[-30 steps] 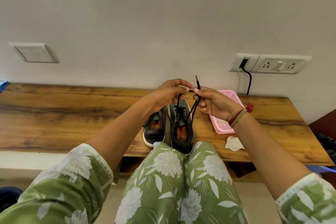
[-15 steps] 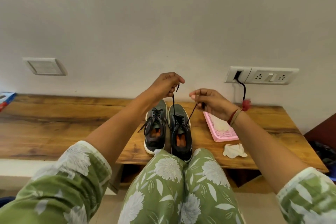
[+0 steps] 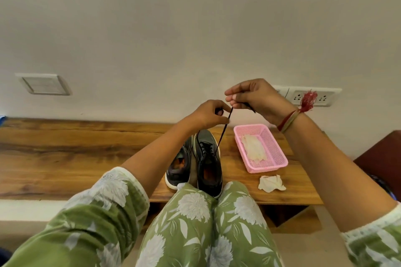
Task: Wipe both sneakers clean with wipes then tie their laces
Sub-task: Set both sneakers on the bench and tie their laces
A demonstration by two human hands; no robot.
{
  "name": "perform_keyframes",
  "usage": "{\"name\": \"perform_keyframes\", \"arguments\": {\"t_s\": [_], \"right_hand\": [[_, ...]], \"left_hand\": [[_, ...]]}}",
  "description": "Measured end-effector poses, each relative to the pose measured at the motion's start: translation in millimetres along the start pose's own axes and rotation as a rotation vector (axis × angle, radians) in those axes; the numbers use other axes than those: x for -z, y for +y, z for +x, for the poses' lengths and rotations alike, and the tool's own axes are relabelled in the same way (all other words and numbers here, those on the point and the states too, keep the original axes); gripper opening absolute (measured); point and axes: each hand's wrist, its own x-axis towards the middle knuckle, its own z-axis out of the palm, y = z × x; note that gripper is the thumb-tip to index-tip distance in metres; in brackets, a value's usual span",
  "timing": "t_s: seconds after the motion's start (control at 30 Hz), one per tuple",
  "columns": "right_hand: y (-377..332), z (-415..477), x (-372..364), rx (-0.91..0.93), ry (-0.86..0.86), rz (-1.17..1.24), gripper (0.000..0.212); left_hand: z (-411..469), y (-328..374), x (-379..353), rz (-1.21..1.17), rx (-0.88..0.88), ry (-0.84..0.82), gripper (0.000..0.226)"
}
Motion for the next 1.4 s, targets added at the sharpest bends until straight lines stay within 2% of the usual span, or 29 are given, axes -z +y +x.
{"name": "perform_keyframes", "arguments": {"t_s": [0.03, 0.1, 0.17, 0.23, 0.3, 0.37, 0.4, 0.47, 0.57, 0.7, 0.8, 0.9, 1.07, 1.27, 1.4], "right_hand": [[-7.3, -3.0, 1.4, 0.024, -0.043, 0.019, 0.024], [-21.5, -8.6, 6.8, 0.119, -0.084, 0.07, 0.024], [-28.9, -10.8, 18.9, 0.275, -0.007, 0.135, 0.023], [-18.7, -7.5, 32.9, 0.365, 0.141, 0.176, 0.026], [9.1, 4.1, 36.6, 0.255, 0.178, -0.038, 0.034], [44.9, 19.6, 22.0, 0.01, -0.048, -0.469, 0.039], [61.4, 26.9, 10.3, -0.072, -0.175, -0.584, 0.041], [87.7, 40.0, -13.7, -0.152, -0.349, -0.548, 0.049], [116.9, 64.8, -40.6, -0.165, -0.508, -0.546, 0.053], [137.9, 89.5, -63.6, -0.159, -0.646, -0.636, 0.031], [153.3, 97.2, -73.0, -0.247, -0.746, -0.619, 0.02], [171.4, 99.0, -81.0, -0.341, -0.747, -0.567, 0.005], [168.5, 95.6, -75.4, -0.402, -0.708, -0.491, 0.01], [118.5, 85.1, -52.3, -0.338, -0.713, -0.416, 0.007], [75.4, 76.8, -38.7, -0.275, -0.678, -0.399, 0.016]], "left_hand": [[3.8, 1.8, -2.2, -0.001, -0.036, 0.006, 0.016], [7.4, 8.6, 0.0, -0.018, -0.072, 0.029, 0.02], [7.7, 15.8, 8.4, 0.018, -0.103, 0.042, 0.023], [7.7, 17.1, 18.7, 0.032, -0.12, 0.06, 0.025], [6.3, 14.8, 26.3, -0.004, -0.11, 0.093, 0.028], [3.6, 14.4, 29.6, -0.038, -0.091, 0.122, 0.031], [2.0, 16.5, 30.4, -0.043, -0.089, 0.128, 0.032], [-0.6, 21.2, 30.8, -0.032, -0.101, 0.11, 0.032], [-2.9, 26.7, 32.0, -0.009, -0.133, 0.055, 0.031], [-1.7, 25.6, 34.2, 0.052, -0.165, -0.008, 0.03], [0.1, 21.0, 35.4, 0.034, -0.178, -0.016, 0.029], [2.9, 17.4, 37.8, 0.012, -0.175, -0.014, 0.029], [3.3, 17.7, 45.9, -0.048, -0.14, 0.017, 0.033], [0.8, 20.3, 56.5, 0.004, -0.11, 0.032, 0.031], [-2.3, 26.2, 57.3, 0.054, -0.066, 0.002, 0.032]]}}
